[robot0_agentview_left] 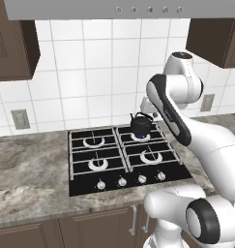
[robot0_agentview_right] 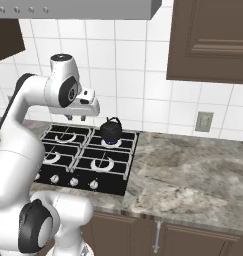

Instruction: The kettle is done boiling. Turn off the stove, then wait for 300 timesteps before moving the kettle to the dining table.

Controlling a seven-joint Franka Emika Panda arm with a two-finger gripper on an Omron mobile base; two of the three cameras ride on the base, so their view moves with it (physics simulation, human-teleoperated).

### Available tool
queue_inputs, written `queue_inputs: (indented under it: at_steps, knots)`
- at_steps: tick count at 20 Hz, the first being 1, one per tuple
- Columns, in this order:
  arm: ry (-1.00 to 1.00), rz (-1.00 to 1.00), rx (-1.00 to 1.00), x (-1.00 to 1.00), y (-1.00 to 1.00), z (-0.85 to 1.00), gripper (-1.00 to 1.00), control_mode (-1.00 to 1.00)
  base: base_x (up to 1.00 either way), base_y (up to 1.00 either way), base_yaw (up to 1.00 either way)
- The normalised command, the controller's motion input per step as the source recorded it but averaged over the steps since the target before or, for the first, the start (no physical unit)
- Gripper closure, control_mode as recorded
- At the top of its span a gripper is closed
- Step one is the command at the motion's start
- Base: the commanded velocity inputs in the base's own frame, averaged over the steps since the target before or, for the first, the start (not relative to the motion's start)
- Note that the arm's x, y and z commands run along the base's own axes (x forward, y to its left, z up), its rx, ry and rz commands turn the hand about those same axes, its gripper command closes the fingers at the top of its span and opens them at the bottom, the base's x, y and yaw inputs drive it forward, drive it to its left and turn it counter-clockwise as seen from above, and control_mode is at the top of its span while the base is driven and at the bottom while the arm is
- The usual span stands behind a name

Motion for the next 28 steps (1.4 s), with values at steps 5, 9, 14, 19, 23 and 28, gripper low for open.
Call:
queue_inputs:
  at_steps: [5,9,14,19,23,28]
  knots:
    - [0.00,0.00,-0.01,-0.03,0.03,0.00,-1.00,-1.00,0.00,0.00,0.00]
    - [0.00,0.03,-0.01,-0.07,0.10,-0.05,-1.00,-1.00,0.00,0.00,0.00]
    - [0.00,0.04,0.00,-0.25,0.06,-0.15,-1.00,-1.00,0.00,0.00,0.00]
    - [0.00,0.07,-0.01,-0.43,0.00,-0.32,-1.00,-1.00,0.00,0.00,0.00]
    - [0.00,0.09,-0.03,-0.38,0.00,-0.39,-1.00,-1.00,0.00,0.00,0.00]
    - [0.00,0.13,-0.05,-0.26,0.00,-0.43,-1.00,-1.00,0.00,0.00,0.00]
